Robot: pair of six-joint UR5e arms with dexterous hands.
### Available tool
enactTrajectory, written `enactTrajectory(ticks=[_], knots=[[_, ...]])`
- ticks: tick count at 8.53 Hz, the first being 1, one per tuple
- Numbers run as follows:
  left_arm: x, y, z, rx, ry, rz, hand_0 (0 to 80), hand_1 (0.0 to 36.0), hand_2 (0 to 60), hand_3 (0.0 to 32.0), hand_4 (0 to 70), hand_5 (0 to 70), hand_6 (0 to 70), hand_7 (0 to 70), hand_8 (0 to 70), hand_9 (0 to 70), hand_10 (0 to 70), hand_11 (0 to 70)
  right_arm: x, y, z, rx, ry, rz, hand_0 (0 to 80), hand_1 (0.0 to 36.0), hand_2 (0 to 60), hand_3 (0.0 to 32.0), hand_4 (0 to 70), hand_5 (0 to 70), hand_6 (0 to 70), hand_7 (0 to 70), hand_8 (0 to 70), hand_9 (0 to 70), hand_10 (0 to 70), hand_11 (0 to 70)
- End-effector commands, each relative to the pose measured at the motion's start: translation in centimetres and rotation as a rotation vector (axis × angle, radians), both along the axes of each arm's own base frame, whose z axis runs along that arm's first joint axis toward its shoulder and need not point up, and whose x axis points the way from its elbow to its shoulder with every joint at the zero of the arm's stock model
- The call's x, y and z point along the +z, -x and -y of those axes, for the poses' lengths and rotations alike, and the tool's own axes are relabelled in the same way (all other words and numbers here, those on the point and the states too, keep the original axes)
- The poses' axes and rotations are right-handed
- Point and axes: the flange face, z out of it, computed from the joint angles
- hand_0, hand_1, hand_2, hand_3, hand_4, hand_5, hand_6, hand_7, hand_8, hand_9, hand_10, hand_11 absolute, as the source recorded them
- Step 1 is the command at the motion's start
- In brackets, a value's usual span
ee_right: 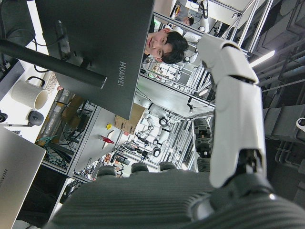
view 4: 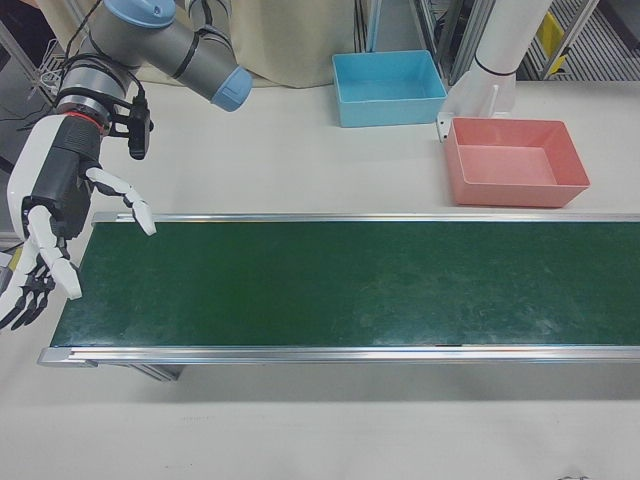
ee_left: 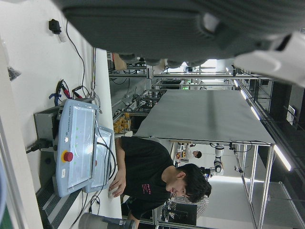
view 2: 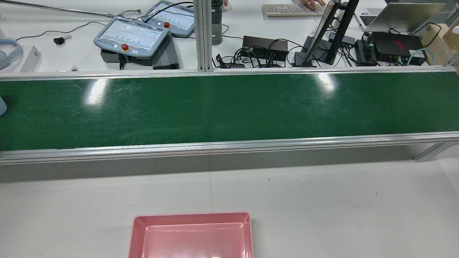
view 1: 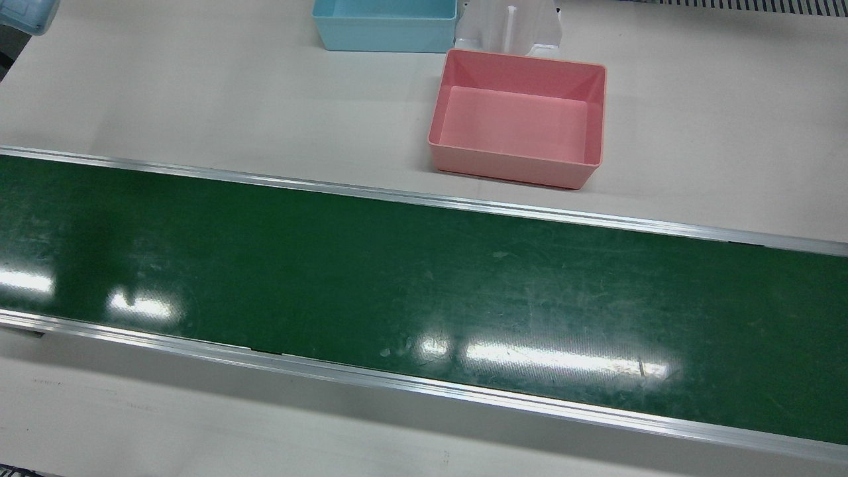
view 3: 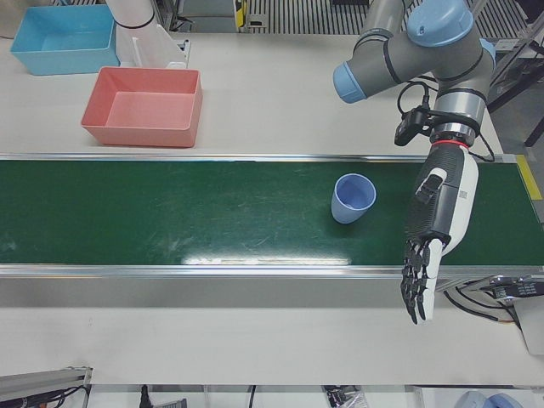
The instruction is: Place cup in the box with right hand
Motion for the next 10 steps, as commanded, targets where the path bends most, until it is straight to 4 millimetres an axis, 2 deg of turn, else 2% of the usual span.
enactTrajectory(ticks=[1,2,3,4,5,6,7,10], knots=[[0.0,0.0,0.0,0.000,-0.001,0.000,0.0,0.0,0.0,0.0,0.0,0.0,0.0,0.0,0.0,0.0,0.0,0.0,0.7,0.0,-0.1,0.003,0.009,-0.003,48.7,21.6,13.7,0.0,0.0,4.9,0.0,0.0,0.0,0.0,0.0,0.0],[0.1,0.0,0.0,0.000,0.001,0.000,0.0,0.0,0.0,0.0,0.0,0.0,0.0,0.0,0.0,0.0,0.0,0.0,0.6,0.1,-0.1,0.001,0.007,-0.003,41.8,15.1,16.4,0.0,0.0,2.7,0.0,0.0,0.0,0.0,0.0,0.0],[0.0,0.0,0.0,0.000,-0.001,0.000,0.0,0.0,0.0,0.0,0.0,0.0,0.0,0.0,0.0,0.0,0.0,0.0,0.6,0.2,-0.1,-0.003,0.009,-0.003,10.6,8.0,23.9,0.0,0.0,0.2,0.3,0.2,0.0,0.0,0.0,0.0],[0.1,0.0,0.0,0.000,0.001,0.000,0.0,0.0,0.0,0.0,0.0,0.0,0.0,0.0,0.0,0.0,0.0,0.0,0.7,0.6,0.0,-0.011,0.012,-0.005,0.0,6.1,25.6,0.0,0.0,0.0,0.0,0.0,0.0,0.0,0.0,0.0],[0.0,0.0,0.0,0.001,-0.001,0.000,0.0,0.0,0.0,0.0,0.0,0.0,0.0,0.0,0.0,0.0,0.0,0.0,0.5,0.8,0.0,-0.015,0.010,-0.005,15.7,8.5,22.0,0.0,0.0,0.3,0.0,0.0,0.0,0.0,0.0,0.0],[0.0,0.0,0.0,0.000,-0.001,0.000,0.0,0.0,0.0,0.0,0.0,0.0,0.0,0.0,0.0,0.0,0.0,0.0,0.5,1.0,0.1,-0.018,0.010,-0.005,39.0,12.5,15.6,0.0,0.0,1.9,0.3,0.0,0.0,0.0,0.0,0.0],[0.0,0.0,0.0,0.001,-0.001,0.000,0.0,0.0,0.0,0.0,0.0,0.0,0.0,0.0,0.0,0.0,0.0,0.0,0.4,1.1,0.2,-0.020,0.010,-0.005,46.0,16.3,11.3,0.0,0.0,3.2,0.2,0.0,0.0,0.0,0.0,0.0],[0.0,0.0,0.0,0.000,-0.001,0.000,0.0,0.0,0.0,0.0,0.0,0.0,0.0,0.0,0.0,0.0,0.0,0.0,0.3,1.2,0.2,-0.022,0.010,-0.002,49.0,20.3,9.0,0.0,0.0,4.6,0.0,0.0,0.0,0.0,0.0,0.0]])
